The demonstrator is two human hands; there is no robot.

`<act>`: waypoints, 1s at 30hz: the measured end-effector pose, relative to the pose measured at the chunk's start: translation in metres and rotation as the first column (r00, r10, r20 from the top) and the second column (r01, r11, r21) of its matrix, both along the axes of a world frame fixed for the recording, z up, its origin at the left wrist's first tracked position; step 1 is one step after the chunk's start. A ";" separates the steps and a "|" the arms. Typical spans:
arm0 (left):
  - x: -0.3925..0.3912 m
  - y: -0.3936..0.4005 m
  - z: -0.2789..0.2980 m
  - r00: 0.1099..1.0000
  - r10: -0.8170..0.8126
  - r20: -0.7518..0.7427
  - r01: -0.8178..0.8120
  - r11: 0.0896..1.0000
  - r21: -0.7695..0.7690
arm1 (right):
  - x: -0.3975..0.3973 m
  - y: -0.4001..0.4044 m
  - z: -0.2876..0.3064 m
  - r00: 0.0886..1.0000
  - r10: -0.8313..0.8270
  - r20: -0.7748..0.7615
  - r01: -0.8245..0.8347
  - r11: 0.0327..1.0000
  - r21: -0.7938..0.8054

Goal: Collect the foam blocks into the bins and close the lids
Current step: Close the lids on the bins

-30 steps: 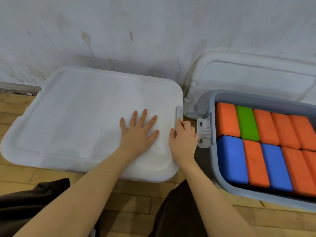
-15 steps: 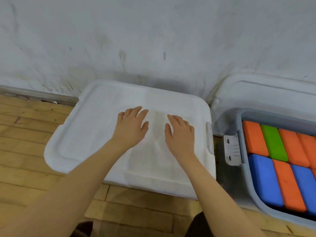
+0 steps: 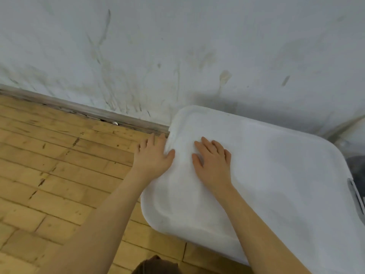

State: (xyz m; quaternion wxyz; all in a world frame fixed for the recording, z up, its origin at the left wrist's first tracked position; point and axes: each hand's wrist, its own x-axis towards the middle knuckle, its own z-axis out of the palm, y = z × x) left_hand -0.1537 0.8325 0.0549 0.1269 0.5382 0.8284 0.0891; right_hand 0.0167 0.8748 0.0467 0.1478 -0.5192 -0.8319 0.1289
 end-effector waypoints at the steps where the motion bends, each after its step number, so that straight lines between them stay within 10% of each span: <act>1: -0.005 0.001 -0.002 1.000 -0.027 0.009 0.027 0.999 -0.028 | -0.002 0.000 -0.003 1.000 -0.007 0.013 0.007 1.000 0.025; 11: -0.011 0.001 -0.009 0.963 -0.064 0.262 0.084 0.994 -0.066 | -0.007 -0.003 -0.008 0.996 -0.038 0.078 0.034 0.998 0.053; 17: 0.005 -0.008 0.000 0.976 -0.106 -0.192 0.144 0.970 0.198 | -0.007 -0.003 -0.008 0.995 -0.031 0.094 0.025 0.998 0.064; 30: 0.010 -0.012 -0.004 0.982 0.008 -0.188 0.036 0.974 0.225 | -0.006 0.000 -0.009 0.967 0.027 0.255 -0.021 0.999 -0.026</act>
